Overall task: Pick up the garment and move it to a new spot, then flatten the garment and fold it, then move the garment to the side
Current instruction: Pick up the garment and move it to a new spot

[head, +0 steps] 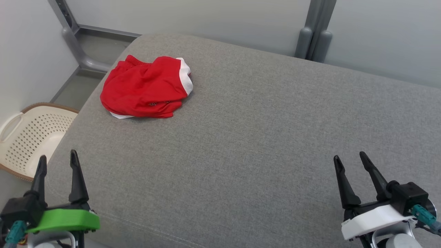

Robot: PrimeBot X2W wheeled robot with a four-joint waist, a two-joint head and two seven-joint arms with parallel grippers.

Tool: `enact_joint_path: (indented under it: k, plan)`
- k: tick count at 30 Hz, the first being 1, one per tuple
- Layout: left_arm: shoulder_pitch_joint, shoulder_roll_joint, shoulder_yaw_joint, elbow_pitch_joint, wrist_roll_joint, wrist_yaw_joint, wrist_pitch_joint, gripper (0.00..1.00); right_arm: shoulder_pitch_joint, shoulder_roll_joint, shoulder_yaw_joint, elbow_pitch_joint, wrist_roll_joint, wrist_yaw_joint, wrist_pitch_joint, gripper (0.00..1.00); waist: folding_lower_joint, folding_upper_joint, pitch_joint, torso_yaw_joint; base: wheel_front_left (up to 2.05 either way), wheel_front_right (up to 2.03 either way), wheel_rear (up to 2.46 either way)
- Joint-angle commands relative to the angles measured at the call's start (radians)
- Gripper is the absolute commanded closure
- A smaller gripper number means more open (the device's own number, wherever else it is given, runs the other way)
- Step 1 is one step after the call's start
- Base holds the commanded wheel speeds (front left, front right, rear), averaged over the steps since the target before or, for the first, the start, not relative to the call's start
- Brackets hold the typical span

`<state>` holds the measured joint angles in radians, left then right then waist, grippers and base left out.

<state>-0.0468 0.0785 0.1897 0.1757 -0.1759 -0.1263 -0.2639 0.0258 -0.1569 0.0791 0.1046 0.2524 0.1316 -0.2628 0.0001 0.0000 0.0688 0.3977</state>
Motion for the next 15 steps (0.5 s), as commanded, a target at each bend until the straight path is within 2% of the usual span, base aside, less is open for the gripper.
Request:
enact_joint_path:
  k: [1,6,15]
  plan:
    - [-0.037,0.008,0.001,-0.003,-0.006,-0.002,0.0,0.0,-0.013,-0.009,-0.008,-0.005,-0.003,-0.002,-0.003,0.0,-0.0001,0.0,0.04,-0.034,0.0,0.0,0.0]
    - [-0.196,0.042,-0.002,0.013,-0.02,-0.004,0.0,0.0,-0.044,-0.029,-0.032,-0.02,-0.014,-0.002,-0.003,0.0,-0.0001,0.0,0.117,-0.099,0.0,0.0,0.0]
    - [-0.51,0.153,-0.017,0.095,-0.068,-0.005,0.0,0.0,-0.118,-0.058,-0.098,-0.064,-0.035,-0.002,-0.003,0.0,-0.0001,0.0,0.291,-0.251,0.0,0.0,0.0]
